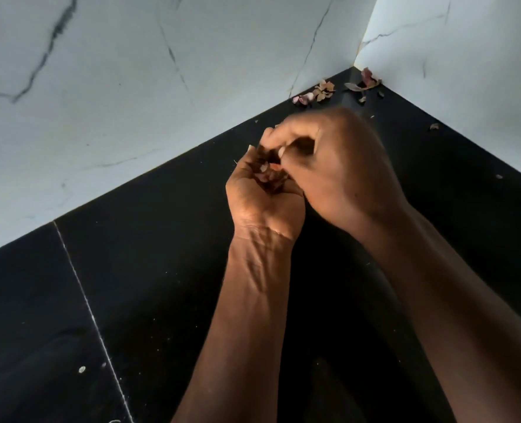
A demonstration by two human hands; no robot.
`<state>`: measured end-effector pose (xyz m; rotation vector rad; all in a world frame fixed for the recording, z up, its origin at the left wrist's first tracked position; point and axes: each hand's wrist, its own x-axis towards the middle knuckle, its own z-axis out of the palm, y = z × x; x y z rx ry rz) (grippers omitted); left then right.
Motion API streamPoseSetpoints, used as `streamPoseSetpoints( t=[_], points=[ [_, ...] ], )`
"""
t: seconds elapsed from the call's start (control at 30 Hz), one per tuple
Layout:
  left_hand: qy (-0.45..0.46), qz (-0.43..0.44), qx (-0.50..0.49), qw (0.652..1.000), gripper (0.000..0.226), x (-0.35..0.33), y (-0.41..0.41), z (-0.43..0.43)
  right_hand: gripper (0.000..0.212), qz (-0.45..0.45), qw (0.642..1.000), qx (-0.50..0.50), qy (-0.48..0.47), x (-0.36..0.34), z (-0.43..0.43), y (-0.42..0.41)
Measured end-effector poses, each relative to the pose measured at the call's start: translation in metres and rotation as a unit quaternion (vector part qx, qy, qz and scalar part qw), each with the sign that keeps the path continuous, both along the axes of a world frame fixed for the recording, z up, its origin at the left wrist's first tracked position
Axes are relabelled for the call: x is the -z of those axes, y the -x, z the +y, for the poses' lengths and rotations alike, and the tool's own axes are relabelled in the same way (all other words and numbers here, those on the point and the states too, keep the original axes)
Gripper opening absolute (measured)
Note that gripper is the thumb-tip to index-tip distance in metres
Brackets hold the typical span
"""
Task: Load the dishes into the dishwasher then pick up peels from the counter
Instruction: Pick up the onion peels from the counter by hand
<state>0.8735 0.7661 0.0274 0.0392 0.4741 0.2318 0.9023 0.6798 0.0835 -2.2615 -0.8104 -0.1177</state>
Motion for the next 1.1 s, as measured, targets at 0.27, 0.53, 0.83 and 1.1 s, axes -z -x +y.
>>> streamPoseSetpoints(
  t=[0.27, 0.53, 0.83, 1.1],
  points=[
    [0.075, -0.050, -0.075, 0.993, 0.038, 0.002, -0.004, 0.013, 0.025, -0.022, 0.989, -0.009, 0.145, 0.050, 0.033, -0.081],
    [0.101, -0.081, -0.088, 0.988, 0.038, 0.005, -0.004, 0.014, 0.015, -0.003, 0.998, 0.069, 0.003, 0.033, 0.004, -0.062],
    [0.094, -0.086, -0.053, 0.991, 0.036, 0.007, -0.005, 0.002, 0.034, 0.054, 0.997, -0.025, 0.041, -0.006, -0.013, 0.009],
    [0.062, -0.068, -0.002, 0.996, 0.038, 0.007, -0.009, -0.015, 0.013, -0.003, 1.000, -0.023, 0.012, 0.014, 0.004, -0.019]
  ],
)
